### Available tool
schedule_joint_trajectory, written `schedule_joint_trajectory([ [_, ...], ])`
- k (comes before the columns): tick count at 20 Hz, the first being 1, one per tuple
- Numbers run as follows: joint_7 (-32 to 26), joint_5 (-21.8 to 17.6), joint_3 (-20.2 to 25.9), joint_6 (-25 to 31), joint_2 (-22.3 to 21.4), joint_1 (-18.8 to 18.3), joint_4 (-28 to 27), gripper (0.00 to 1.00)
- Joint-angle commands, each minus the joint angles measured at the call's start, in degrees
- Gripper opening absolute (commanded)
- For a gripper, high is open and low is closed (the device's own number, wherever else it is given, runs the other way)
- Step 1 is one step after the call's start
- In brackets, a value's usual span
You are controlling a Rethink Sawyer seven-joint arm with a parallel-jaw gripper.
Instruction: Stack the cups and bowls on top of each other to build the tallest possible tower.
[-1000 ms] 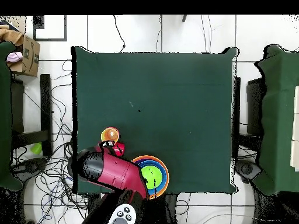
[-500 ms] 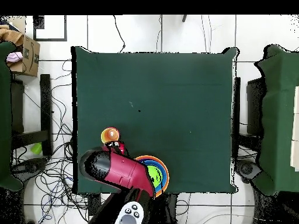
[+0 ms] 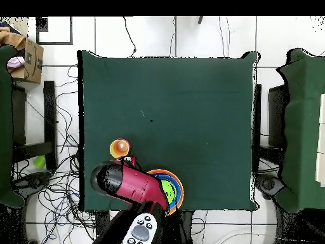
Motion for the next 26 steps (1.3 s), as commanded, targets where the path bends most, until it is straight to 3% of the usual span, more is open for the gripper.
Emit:
schedule_joint_trajectory([
  [1, 3.63, -1.77, 6.52, -2.75, 3.71, 1.01, -0.67, 1.00],
  [7, 3.13, -2.33, 5.58, -1.56, 2.86, 1.22, -0.55, 1.00],
  [20, 1.92, -3.30, 5.70, -5.63, 7.44, -0.76, -3.04, 1.00],
  [26, 3.93, -1.86, 5.78, -6.41, 9.45, 1.26, -4.19, 1.00],
])
